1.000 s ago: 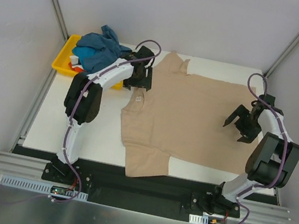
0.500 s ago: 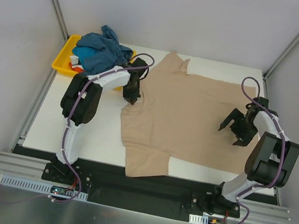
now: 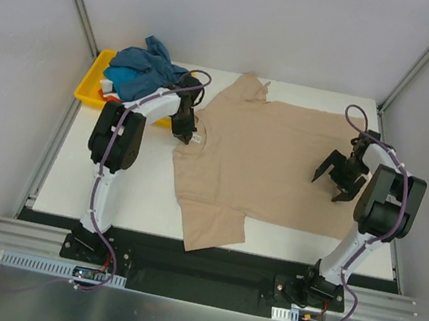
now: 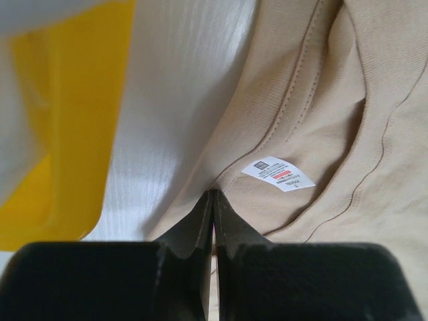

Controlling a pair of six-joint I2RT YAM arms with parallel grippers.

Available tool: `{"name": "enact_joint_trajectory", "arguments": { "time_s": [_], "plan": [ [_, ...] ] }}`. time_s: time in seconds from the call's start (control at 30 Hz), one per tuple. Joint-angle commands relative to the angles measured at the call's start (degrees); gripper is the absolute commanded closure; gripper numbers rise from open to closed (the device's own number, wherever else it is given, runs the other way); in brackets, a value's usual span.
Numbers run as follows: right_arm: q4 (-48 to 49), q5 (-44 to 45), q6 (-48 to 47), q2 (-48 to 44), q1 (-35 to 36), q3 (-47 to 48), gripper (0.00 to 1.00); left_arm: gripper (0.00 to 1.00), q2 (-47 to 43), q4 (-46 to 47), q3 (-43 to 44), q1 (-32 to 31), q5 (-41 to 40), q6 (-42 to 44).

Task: Fold and stack the t-shirts
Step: Flatten out the tshirt

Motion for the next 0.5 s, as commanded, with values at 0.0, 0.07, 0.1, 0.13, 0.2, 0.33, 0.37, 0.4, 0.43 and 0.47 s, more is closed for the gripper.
{"name": "enact_joint_trajectory", "arguments": {
  "time_s": [0.0,0.07,0.1,0.13,0.2,0.33,0.37,0.4,0.43,0.47],
  "plan": [
    [-1.0,0.13,-0.73,5.69,0.58,7.28,0.02,1.0,5.74,-2.21,4.82,1.2,-2.8,1.0],
    [-1.97,-0.13,-1.09,7.97,0.85,11.05,0.02,1.0,7.84,-3.08,7.38,1.55,-2.8,1.26],
    [-2.49,-0.05,-1.0,8.6,0.94,12.12,0.02,1.0,8.72,-3.52,10.44,1.9,-2.89,1.26],
    [-3.37,-0.13,-1.0,9.21,1.02,13.17,0.02,1.0,10.38,-3.96,12.21,1.99,-2.8,1.44],
    [-3.55,0.04,-0.74,9.66,1.11,14.33,0.02,1.0,11.89,-5.37,16.94,2.26,-2.89,1.35],
    [-3.64,0.74,-1.0,7.73,1.11,13.54,0.02,0.96,13.13,-6.6,21.54,2.26,-2.89,1.61],
    [-3.81,0.92,-1.0,5.99,1.03,13.28,0.03,0.94,12.69,-6.78,21.81,2.26,-2.63,1.7],
    [-3.9,1.27,-1.09,4.84,1.11,12.66,0.03,0.92,12.08,-6.95,22.16,2.26,-2.45,1.88],
    [-3.9,1.36,-1.17,3.61,1.03,12.4,0.03,0.83,10.24,-7.13,22.07,1.91,-2.19,2.23],
    [-3.9,1.45,-1.17,0.81,1.11,11.96,0.03,0.77,9.09,-7.3,21.98,1.64,-2.53,3.19]
  ]
}}
